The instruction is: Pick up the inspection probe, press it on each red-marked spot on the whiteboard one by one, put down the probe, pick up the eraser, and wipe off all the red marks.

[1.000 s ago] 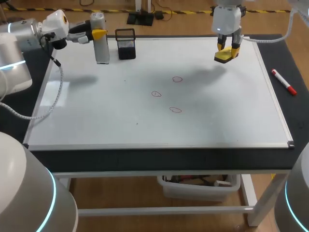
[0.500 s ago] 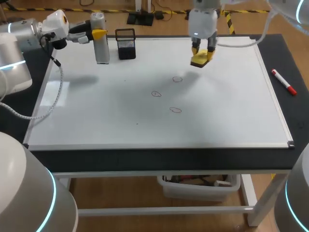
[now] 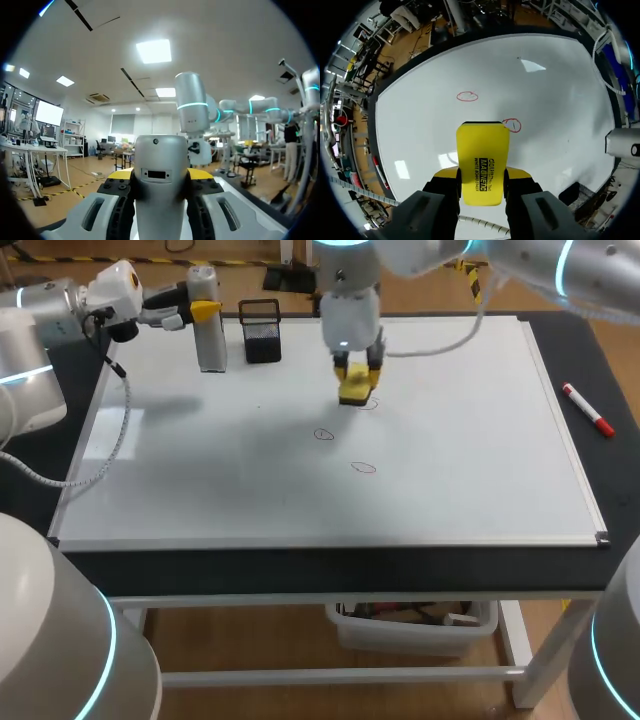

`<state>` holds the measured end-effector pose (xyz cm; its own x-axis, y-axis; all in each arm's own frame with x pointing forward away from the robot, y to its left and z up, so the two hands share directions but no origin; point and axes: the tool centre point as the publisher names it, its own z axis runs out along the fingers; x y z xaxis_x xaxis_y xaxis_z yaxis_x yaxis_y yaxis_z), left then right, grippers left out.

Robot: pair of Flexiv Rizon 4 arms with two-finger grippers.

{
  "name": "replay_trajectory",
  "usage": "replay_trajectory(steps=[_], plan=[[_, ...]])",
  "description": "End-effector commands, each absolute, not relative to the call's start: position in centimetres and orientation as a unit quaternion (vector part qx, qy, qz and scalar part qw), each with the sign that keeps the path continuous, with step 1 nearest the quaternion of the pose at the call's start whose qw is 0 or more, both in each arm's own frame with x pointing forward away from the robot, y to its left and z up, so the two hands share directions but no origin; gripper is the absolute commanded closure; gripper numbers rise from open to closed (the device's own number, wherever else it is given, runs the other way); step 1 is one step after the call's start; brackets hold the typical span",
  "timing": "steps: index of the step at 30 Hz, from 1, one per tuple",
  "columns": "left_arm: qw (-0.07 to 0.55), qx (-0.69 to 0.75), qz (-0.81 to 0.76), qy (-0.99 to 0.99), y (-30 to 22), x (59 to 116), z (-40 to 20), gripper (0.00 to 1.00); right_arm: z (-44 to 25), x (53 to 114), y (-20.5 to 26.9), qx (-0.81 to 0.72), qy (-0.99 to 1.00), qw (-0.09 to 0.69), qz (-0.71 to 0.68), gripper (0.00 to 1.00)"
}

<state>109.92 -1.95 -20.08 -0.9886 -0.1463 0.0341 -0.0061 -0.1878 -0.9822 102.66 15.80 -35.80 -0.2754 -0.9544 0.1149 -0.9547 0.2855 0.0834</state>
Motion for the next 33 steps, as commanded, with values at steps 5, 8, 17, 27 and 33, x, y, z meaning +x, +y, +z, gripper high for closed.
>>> replay_trajectory(steps=[5, 8, 17, 27, 33], plan=[[0.045, -0.059, -0.769, 0.635, -2.0, 110.0, -20.1, 1.0, -38.0, 100.4, 20.0, 0.634, -0.769, 0.082, 0.028, 1.0], [0.045, -0.059, -0.769, 0.635, -2.0, 110.0, -20.1, 1.0, -38.2, 99.7, 20.9, 0.638, -0.766, 0.072, 0.043, 1.0], [0.045, -0.059, -0.769, 0.635, -2.0, 110.0, -20.1, 1.0, -38.8, 98.1, 22.0, 0.649, -0.758, 0.051, 0.031, 1.0], [0.045, -0.059, -0.769, 0.635, -2.0, 110.0, -20.1, 1.0, -39.9, 97.3, 22.8, 0.66, -0.75, 0.033, 0.032, 1.0], [0.045, -0.059, -0.769, 0.635, -2.0, 110.0, -20.1, 1.0, -40.9, 97.2, 23.0, 0.666, -0.744, 0.033, 0.037, 1.0]])
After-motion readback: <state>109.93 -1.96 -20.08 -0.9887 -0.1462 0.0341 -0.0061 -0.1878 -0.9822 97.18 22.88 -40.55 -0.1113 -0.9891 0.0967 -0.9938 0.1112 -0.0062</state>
